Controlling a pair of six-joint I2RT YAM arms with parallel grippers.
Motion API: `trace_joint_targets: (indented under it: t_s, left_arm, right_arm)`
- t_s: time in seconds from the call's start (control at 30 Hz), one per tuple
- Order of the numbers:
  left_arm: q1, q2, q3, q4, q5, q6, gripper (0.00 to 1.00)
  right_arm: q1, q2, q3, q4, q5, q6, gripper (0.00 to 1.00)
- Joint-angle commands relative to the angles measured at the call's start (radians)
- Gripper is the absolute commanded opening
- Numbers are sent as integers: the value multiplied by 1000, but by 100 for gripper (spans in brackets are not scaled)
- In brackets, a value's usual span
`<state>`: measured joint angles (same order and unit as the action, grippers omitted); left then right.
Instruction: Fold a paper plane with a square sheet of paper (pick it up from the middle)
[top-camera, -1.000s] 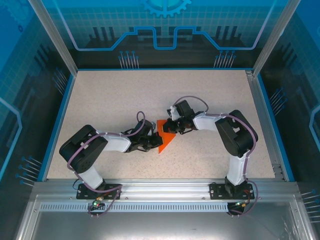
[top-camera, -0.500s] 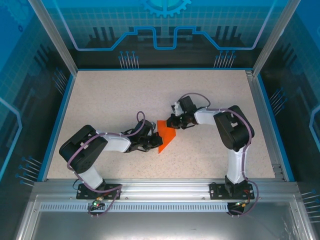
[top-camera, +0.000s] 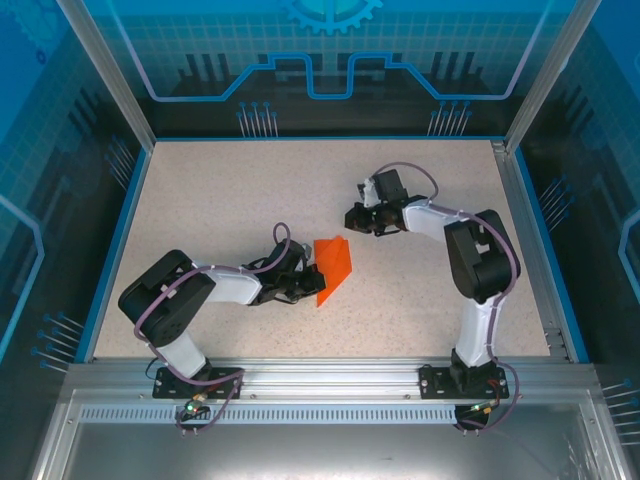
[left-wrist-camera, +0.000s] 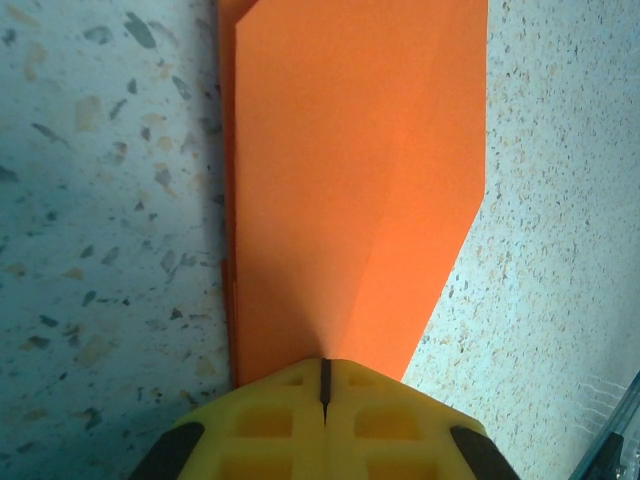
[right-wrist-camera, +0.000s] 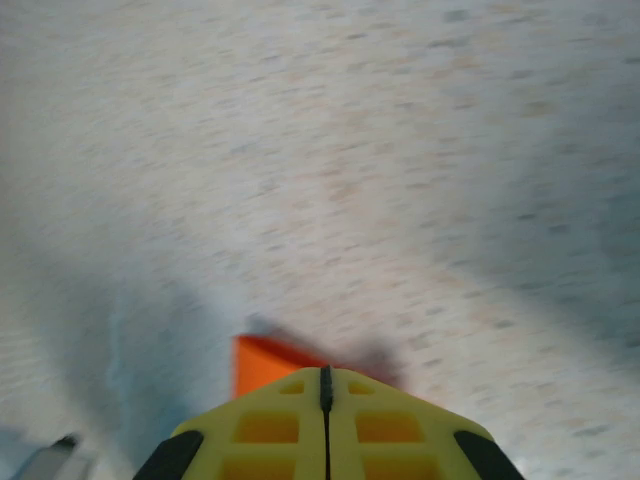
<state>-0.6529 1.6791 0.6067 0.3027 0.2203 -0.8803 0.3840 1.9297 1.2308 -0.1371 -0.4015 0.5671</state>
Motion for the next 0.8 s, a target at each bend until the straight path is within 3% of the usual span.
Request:
trace_joint_targets:
  t_s: [0.0, 0.2, 0.77]
  left_arm:
    - [-12, 59, -70, -264, -47, 38, 0]
    - [-12, 36, -69, -275, -49, 47, 0]
    - [-11, -64, -44, -346, -21, 99, 0]
  right_arm:
    - [49, -34, -51, 9, -104, -10, 5]
    - [104, -3, -123, 77, -200, 25, 1]
    - [107, 122, -203, 77, -53, 34, 0]
